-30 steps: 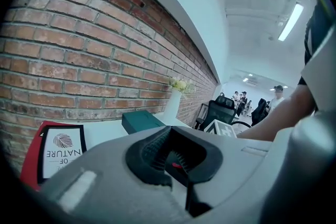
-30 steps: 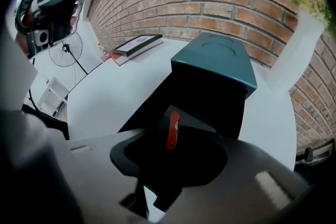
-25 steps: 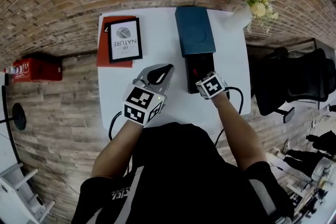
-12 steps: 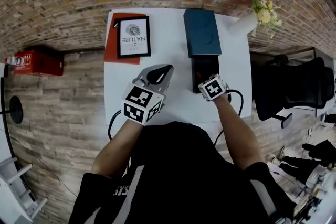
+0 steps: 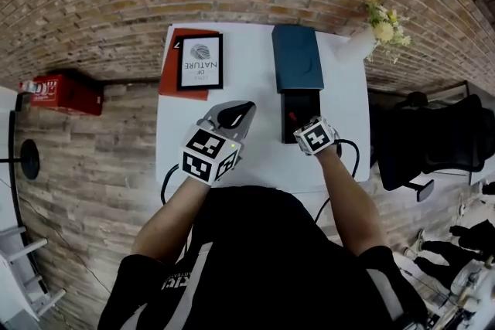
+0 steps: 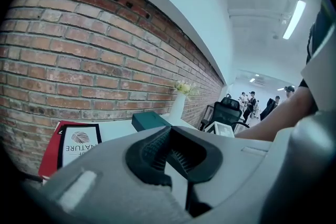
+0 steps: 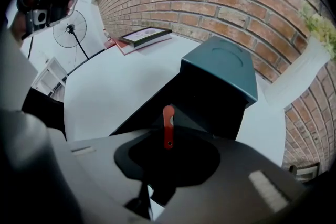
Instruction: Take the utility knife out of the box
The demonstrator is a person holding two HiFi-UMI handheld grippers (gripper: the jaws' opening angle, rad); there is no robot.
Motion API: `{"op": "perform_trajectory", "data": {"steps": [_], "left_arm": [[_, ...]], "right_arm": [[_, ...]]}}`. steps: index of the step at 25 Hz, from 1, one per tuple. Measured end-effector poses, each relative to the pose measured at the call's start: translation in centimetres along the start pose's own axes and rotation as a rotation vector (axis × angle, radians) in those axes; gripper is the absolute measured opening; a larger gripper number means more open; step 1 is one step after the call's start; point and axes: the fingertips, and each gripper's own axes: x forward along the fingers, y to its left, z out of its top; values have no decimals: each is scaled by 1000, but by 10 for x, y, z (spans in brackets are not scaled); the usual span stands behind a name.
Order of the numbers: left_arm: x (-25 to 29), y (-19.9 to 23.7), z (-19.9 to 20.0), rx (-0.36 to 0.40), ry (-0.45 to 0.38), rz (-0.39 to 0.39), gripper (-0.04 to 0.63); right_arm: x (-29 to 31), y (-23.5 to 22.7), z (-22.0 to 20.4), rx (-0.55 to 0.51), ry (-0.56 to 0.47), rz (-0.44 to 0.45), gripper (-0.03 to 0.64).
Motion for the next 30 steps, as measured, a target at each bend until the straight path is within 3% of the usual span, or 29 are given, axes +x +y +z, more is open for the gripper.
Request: {"op": "perform_trajectory", "data": {"steps": [11,20,22,30], "left_arm": [[38,-43,-10,-19,57,-9,8],[55,-70,-4,5,96,-140,10],[58,-73,-4,21,110,-164,54],[73,-76,0,58,132,-216,81]], "right_arm": [[-45,-13,7,-89,-132,47,60],[-91,-10,25,-190,-278,77,60],[-100,-5,32,-199,-313,83,60],[-138,11,59,-278,-443,71,60]]}}
